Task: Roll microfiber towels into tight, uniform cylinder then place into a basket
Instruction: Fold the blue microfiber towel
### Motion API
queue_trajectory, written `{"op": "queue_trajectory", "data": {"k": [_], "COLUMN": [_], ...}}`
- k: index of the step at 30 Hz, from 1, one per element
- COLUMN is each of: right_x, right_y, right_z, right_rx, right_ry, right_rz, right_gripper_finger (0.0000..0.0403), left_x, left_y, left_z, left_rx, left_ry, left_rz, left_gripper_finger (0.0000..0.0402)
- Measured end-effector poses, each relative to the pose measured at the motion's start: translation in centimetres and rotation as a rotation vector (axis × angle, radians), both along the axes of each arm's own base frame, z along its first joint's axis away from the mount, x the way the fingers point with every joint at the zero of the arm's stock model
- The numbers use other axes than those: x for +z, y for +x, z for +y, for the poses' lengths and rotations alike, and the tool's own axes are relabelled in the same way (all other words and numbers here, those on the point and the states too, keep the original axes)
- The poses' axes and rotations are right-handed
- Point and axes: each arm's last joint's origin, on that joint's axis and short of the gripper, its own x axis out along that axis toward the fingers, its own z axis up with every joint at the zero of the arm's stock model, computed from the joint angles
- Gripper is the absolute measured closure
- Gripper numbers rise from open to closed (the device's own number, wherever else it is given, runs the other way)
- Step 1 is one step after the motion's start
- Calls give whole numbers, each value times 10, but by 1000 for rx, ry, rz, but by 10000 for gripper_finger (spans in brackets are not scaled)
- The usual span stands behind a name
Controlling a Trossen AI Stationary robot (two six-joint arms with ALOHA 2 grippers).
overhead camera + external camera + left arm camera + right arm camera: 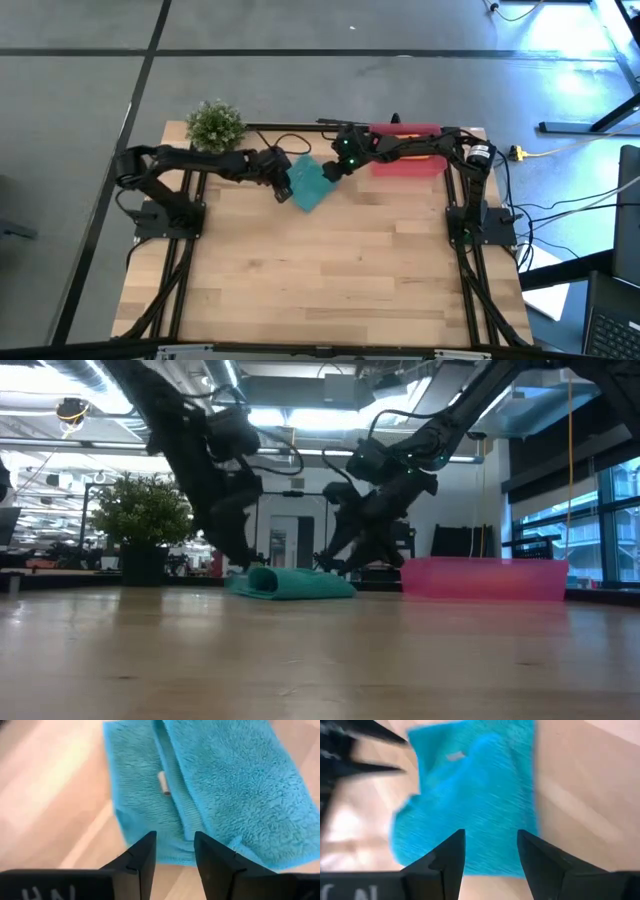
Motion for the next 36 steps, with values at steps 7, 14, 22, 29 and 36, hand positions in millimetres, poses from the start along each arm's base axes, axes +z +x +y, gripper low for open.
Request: {"op": "queue_trajectory", "data": {"k": [7, 14, 22, 29, 36], "right_x": [-3, -13, -23, -19, 24], "right_y": [-2, -4, -3, 4, 1], "right_z": [5, 17, 49, 75, 66], "right_rx": [59, 53, 177, 287, 182], "right_ry": [-33, -45, 108, 162, -19], "right_rz": [40, 90, 86, 60, -18], "right_gripper_finger": [222, 222, 222, 222, 222], "left_x": [29, 34, 30, 30, 30], "left_y": [-7, 1, 6, 8, 9], "left_z": [-3, -20, -32, -39, -43], "left_rx": [3, -113, -83, -71, -79], "left_ry": [39, -27, -58, -87, -122], "left_rz": [-92, -168, -159, -168, -177], "left_gripper_finger": [276, 276, 276, 276, 276]}}
